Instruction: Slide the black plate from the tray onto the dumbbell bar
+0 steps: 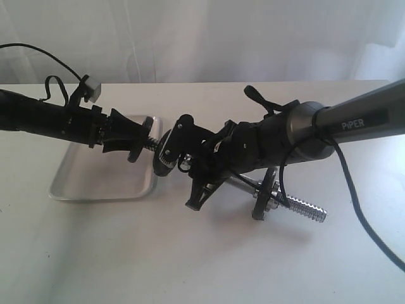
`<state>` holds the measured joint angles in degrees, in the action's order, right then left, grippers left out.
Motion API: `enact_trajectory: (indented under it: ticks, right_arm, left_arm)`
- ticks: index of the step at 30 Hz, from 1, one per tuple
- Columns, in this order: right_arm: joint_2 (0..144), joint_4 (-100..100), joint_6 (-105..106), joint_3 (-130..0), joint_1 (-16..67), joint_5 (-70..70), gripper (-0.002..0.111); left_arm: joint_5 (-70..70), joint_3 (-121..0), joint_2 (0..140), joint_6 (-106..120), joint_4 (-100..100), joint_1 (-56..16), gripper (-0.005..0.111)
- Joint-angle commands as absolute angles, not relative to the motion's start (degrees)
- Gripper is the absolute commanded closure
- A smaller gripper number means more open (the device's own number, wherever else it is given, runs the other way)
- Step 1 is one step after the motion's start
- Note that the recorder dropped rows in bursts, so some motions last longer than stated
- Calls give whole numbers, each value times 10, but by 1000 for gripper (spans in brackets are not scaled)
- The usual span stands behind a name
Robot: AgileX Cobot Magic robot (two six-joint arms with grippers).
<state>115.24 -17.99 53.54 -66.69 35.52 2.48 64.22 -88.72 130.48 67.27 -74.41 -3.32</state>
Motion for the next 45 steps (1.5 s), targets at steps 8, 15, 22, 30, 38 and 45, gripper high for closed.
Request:
enact_trajectory:
  ticks: [8, 15, 22, 30, 38, 45]
  right_arm:
    - [1132, -177, 540, -685, 362, -65, 108]
    - [1146, -177, 552, -685, 360, -49, 108]
    - [1130, -177, 582, -685, 359, -7, 108]
    - [1120, -177, 614, -685, 336, 54, 108]
    - [1121, -177, 617, -685, 326, 61, 108]
    - [1113, -177, 623, -685, 326, 34, 108]
  left_arm:
    - [700, -891, 1296, 678, -759, -48, 107]
    - [700, -891, 1296, 739, -731, -48, 107]
    - [700, -891, 1296, 835, -725, -48, 107]
    - [700, -891, 1295, 900, -723, -47, 107]
    - [700, -894, 1294, 847, -749, -43, 107]
    - [700, -894, 1294, 808, -762, -33, 107]
